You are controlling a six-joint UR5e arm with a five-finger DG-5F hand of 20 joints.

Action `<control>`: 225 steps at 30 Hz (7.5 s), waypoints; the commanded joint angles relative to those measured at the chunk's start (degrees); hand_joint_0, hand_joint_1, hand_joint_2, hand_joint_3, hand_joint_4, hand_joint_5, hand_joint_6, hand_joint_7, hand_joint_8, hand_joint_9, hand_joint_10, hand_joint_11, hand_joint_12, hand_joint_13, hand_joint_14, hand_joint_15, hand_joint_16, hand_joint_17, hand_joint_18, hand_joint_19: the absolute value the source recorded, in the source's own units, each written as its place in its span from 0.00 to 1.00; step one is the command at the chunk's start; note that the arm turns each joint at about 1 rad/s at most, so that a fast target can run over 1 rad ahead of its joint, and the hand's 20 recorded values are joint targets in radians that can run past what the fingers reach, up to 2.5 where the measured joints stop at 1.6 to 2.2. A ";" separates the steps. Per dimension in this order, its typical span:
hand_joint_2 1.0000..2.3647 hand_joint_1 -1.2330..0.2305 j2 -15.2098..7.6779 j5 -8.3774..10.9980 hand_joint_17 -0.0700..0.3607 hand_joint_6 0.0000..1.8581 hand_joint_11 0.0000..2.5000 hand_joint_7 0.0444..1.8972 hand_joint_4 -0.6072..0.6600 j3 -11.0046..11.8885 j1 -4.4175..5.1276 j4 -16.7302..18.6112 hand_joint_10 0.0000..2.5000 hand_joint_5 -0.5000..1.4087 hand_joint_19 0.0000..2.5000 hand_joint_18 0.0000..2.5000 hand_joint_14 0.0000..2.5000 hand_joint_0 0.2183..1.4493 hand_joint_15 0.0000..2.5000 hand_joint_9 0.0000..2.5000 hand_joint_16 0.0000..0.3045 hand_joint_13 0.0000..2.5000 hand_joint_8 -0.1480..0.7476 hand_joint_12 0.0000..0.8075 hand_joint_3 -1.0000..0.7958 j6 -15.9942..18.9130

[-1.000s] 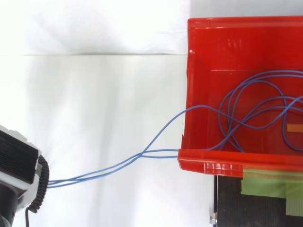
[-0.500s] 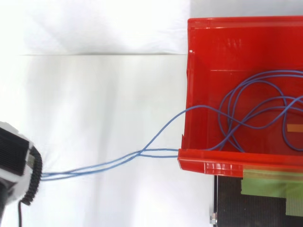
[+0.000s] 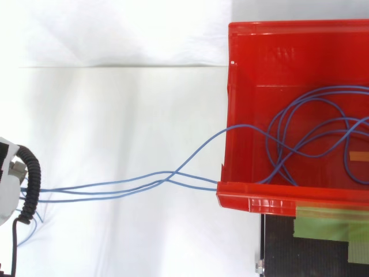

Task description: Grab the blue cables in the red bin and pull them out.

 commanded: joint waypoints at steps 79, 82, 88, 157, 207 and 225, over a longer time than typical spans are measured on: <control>0.00 0.25 0.00 9.77 0.34 0.59 0.63 0.29 0.51 -10.71 1.61 35.53 0.01 0.68 0.74 0.59 0.91 0.53 0.46 0.56 0.11 0.49 0.40 0.35 0.00 19.84; 0.00 0.26 0.00 10.12 0.34 0.58 0.63 0.29 0.51 -10.71 1.69 35.18 0.01 0.68 0.74 0.59 0.90 0.53 0.47 0.56 0.11 0.49 0.39 0.35 0.00 20.99; 0.00 0.25 -0.09 10.12 0.34 0.55 0.63 0.29 0.52 -10.71 1.61 33.77 0.01 0.69 0.73 0.58 0.90 0.53 0.48 0.55 0.11 0.49 0.40 0.35 0.00 21.25; 0.00 0.30 0.00 9.68 0.37 0.31 0.60 0.35 0.57 -10.36 1.61 33.24 0.01 0.71 0.68 0.55 0.70 0.47 0.50 0.53 0.13 0.50 0.42 0.38 0.00 20.99; 0.00 0.30 -0.09 9.51 0.38 0.05 0.60 0.44 0.61 -13.08 2.57 30.69 0.01 0.76 0.67 0.53 0.63 0.46 0.52 0.52 0.13 0.50 0.43 0.38 0.00 33.91; 0.00 0.32 -0.09 9.16 0.40 0.02 0.59 0.45 0.62 -12.99 2.57 30.61 0.01 0.77 0.66 0.53 0.60 0.42 0.52 0.52 0.15 0.50 0.44 0.40 0.00 32.76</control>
